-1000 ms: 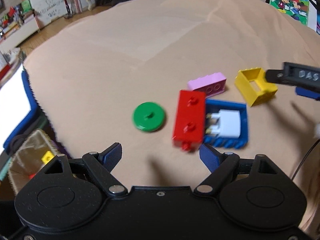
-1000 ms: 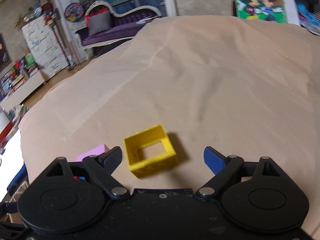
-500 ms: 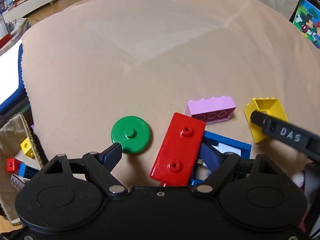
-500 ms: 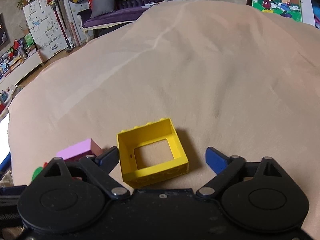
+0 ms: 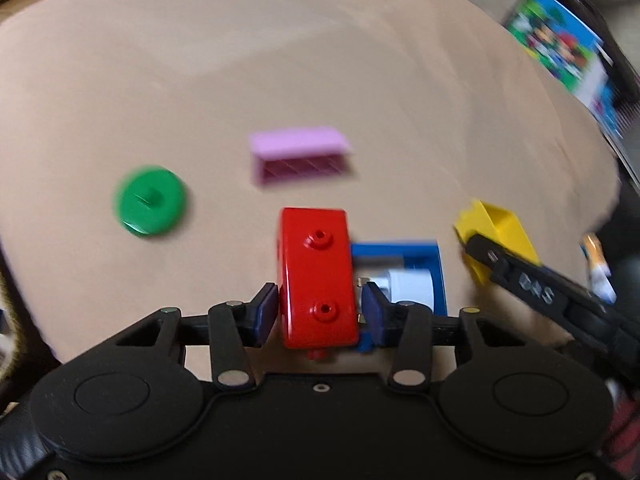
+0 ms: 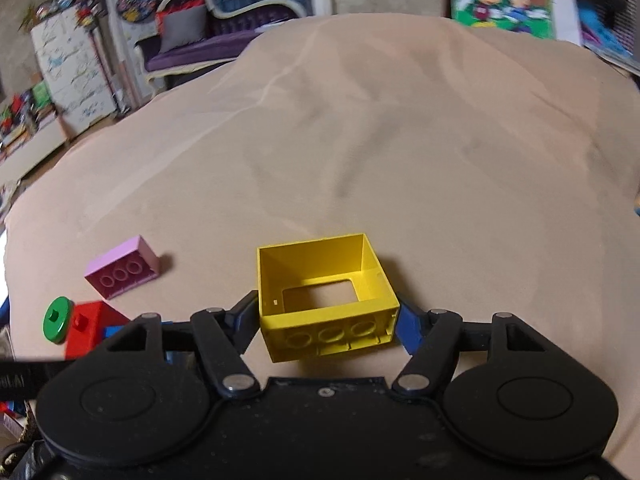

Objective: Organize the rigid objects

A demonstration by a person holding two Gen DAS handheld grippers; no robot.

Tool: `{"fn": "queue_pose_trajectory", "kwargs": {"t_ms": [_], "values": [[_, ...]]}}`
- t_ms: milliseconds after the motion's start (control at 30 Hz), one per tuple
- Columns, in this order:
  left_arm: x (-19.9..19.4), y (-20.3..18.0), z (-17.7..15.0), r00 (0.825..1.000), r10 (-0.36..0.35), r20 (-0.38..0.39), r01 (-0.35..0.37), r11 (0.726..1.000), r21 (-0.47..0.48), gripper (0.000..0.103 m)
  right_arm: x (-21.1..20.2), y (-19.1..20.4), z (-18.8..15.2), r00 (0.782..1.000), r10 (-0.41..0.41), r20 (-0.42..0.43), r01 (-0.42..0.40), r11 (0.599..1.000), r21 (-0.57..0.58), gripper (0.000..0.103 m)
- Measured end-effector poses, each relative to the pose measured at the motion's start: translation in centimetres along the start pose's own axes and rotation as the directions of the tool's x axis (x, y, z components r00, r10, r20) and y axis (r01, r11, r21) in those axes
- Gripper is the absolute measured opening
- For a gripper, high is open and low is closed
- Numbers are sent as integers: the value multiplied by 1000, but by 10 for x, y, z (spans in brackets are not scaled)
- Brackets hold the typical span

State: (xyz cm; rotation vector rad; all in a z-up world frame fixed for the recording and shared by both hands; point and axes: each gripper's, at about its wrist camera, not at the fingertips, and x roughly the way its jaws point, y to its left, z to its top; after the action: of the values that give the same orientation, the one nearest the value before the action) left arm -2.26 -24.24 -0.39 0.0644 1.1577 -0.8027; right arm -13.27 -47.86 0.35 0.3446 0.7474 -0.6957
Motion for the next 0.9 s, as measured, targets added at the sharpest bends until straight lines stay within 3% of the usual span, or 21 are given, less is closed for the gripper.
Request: {"fn": "queue_pose_trajectory", "kwargs": {"t_ms": [133, 300, 400, 733, 767, 867, 900], "values": [[-5, -16, -15, 999, 30, 13, -31, 997, 72, 42, -18, -24, -16, 1000, -18, 23, 16, 998, 63, 68], [-11, 1, -5, 999, 29, 18, -29, 1000, 6, 40, -35, -37, -30, 998, -24, 52, 18, 993, 118, 68], [-16, 7, -7, 998, 54, 37, -55, 998, 16, 40, -39, -40, -32, 998, -18, 63, 9, 990, 139, 68], [-15, -1, -7, 999, 4, 52, -8, 997, 76, 41, -31, -32, -38, 1000, -8, 26, 4, 992, 124, 68], [-15, -4, -6, 999, 17, 51, -21, 997, 78, 42, -31, -32, -39, 1000, -10, 21, 7, 992, 128, 68], [-17, -7, -3, 995, 69, 72, -74, 995, 70, 62, -35, -32, -40, 999, -4, 33, -1, 990, 143, 72], [-19, -7, -3, 992, 85, 90, -91, 994, 67, 63, -38, -31, -40, 999, -5, 40, -1, 990, 141, 72]]}}
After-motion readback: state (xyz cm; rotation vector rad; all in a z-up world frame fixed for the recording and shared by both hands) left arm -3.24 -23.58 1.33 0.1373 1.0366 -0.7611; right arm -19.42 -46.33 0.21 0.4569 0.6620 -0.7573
